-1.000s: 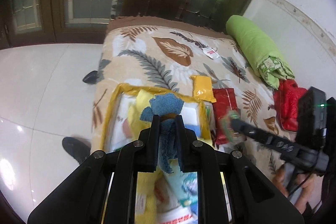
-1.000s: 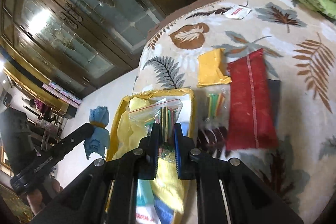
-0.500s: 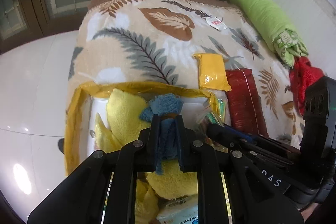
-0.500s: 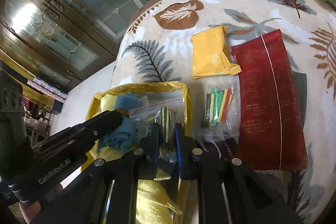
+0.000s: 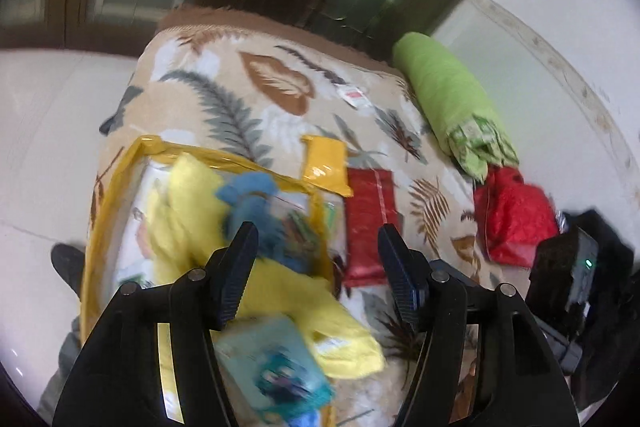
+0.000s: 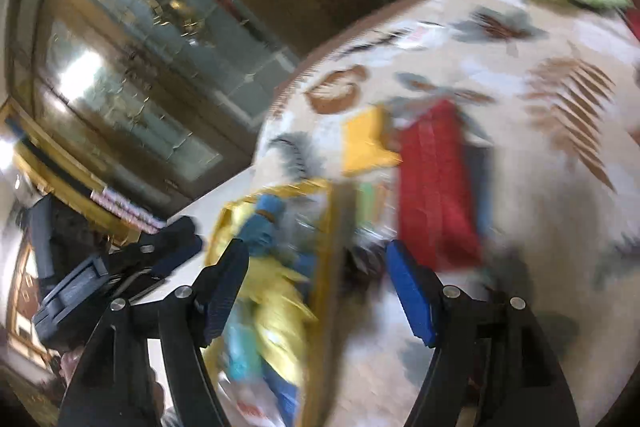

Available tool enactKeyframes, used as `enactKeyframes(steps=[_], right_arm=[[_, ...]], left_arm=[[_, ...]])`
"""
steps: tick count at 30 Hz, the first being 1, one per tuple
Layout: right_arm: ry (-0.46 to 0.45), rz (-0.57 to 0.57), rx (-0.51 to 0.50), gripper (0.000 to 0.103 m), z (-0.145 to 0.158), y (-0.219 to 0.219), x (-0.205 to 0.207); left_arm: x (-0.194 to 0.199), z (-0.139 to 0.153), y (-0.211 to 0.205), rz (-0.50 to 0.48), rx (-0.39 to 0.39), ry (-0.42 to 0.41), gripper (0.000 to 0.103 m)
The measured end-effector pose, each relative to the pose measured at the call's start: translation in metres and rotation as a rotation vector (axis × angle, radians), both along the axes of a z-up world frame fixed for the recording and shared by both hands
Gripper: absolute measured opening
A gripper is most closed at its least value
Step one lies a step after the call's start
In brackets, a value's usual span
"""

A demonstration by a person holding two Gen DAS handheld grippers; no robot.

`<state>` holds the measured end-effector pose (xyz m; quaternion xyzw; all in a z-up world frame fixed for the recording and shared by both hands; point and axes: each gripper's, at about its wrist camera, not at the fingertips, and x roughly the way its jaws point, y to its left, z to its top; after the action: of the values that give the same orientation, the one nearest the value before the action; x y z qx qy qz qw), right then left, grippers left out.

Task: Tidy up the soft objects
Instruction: 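Lower blue cloth and pencil bag into the clear bag, opening both tools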

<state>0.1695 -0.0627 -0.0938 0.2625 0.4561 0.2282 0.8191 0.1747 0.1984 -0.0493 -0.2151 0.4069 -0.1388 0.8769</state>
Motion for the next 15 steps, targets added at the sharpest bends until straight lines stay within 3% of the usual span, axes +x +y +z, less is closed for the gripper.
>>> enactKeyframes(steps=[7, 15], right_arm=[[0.095, -0.055, 0.004, 0.071, -0.025, -0.054, -0.003], [0.169, -0.148, 0.01, 0.07, -0.044, -0.087, 0.023]], left_arm=[[-0.01, 0.0, -0.061, -0.106, 0.034, 0.002, 0.062], [0.016, -0.008, -0.091, -0.145, 0.036, 0.061, 0.062]])
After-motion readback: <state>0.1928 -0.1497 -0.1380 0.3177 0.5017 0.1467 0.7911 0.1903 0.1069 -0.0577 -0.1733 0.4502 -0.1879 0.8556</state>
